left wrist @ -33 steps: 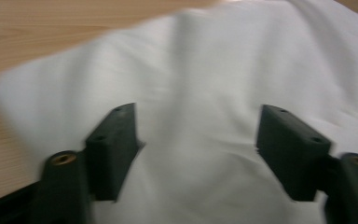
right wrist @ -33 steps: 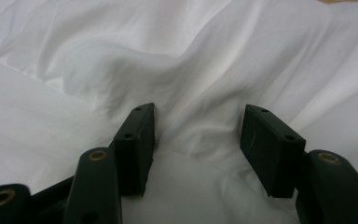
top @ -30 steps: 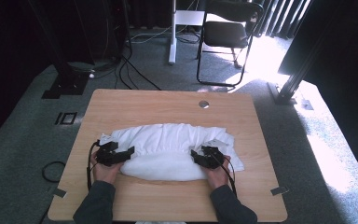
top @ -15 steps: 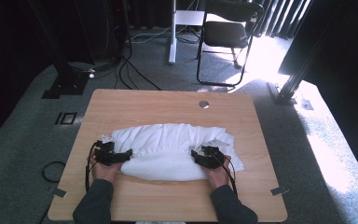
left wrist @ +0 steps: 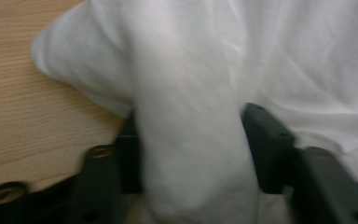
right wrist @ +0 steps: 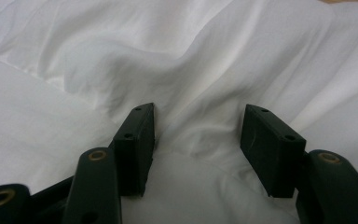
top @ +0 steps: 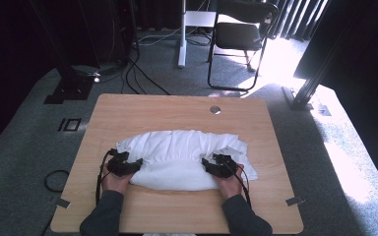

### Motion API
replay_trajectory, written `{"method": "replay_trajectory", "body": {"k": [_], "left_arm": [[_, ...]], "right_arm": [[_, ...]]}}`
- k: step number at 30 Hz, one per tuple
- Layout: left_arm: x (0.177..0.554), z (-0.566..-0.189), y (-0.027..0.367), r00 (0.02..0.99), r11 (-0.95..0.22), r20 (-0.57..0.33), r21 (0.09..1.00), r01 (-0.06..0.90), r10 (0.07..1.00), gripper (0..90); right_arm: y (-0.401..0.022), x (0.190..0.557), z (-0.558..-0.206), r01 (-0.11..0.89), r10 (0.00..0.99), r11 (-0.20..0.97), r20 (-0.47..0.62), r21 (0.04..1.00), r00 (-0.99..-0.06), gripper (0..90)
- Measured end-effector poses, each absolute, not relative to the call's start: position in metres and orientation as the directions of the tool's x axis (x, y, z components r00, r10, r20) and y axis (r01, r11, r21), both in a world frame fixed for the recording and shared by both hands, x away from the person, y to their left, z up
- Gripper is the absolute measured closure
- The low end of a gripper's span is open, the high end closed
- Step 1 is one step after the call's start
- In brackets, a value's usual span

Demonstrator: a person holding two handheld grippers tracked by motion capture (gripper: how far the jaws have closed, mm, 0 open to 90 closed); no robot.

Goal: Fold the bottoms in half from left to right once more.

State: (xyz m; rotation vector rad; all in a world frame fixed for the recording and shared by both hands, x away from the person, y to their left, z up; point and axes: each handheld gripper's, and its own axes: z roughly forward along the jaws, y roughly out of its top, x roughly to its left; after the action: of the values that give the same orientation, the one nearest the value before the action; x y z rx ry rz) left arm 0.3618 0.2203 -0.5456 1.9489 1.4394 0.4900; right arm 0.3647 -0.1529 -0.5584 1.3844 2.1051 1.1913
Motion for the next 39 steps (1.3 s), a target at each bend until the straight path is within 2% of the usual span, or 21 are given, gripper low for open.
{"method": "replay_trajectory", "body": {"k": [1, 2, 3, 7, 10, 22, 26, 29, 32, 39], "left_arm": [[0.362, -0.546, 0.220, 0.325, -0.179, -0.083, 0.695, 0.696, 0.942, 62.7], [0.362, -0.547, 0.224, 0.336, -0.147, -0.138, 0.703, 0.696, 0.932, 62.7], [0.362, -0.548, 0.226, 0.339, -0.137, -0.154, 0.705, 0.696, 0.928, 75.5], [0.360, -0.552, 0.235, 0.338, -0.082, -0.227, 0.711, 0.698, 0.913, 81.1], [0.361, -0.555, 0.243, 0.326, -0.021, -0.299, 0.707, 0.707, 0.897, 82.1], [0.360, -0.555, 0.248, 0.341, -0.017, -0.318, 0.708, 0.706, 0.885, 82.3], [0.359, -0.552, 0.248, 0.349, -0.013, -0.322, 0.718, 0.696, 0.880, 82.3], [0.357, -0.548, 0.249, 0.356, -0.003, -0.331, 0.728, 0.686, 0.874, 82.3], [0.355, -0.543, 0.249, 0.366, -0.002, -0.335, 0.735, 0.678, 0.868, 82.4], [0.356, -0.525, 0.249, 0.402, -0.013, -0.329, 0.761, 0.649, 0.854, 82.4]], "right_arm": [[-0.153, 0.365, -0.558, 0.579, 0.875, 0.168, 0.149, 0.798, -0.460, 44.2], [-0.153, 0.365, -0.558, 0.579, 0.876, 0.166, 0.150, 0.798, -0.458, 44.1], [-0.153, 0.364, -0.558, 0.579, 0.876, 0.167, 0.149, 0.798, -0.459, 44.1], [-0.155, 0.364, -0.558, 0.577, 0.874, 0.170, 0.148, 0.799, -0.462, 43.7], [-0.157, 0.364, -0.558, 0.574, 0.876, 0.177, 0.138, 0.799, -0.463, 43.1], [-0.171, 0.355, -0.556, 0.565, 0.885, 0.169, 0.128, 0.808, -0.448, 40.6], [-0.172, 0.348, -0.542, 0.531, 0.889, 0.173, 0.101, 0.830, -0.447, 50.2], [-0.164, 0.343, -0.528, 0.486, 0.872, 0.211, 0.062, 0.848, -0.486, 55.3], [-0.153, 0.342, -0.517, 0.456, 0.844, 0.235, 0.052, 0.858, -0.533, 55.6], [-0.119, 0.349, -0.512, 0.439, 0.799, 0.279, 0.047, 0.854, -0.599, 48.9]]}}
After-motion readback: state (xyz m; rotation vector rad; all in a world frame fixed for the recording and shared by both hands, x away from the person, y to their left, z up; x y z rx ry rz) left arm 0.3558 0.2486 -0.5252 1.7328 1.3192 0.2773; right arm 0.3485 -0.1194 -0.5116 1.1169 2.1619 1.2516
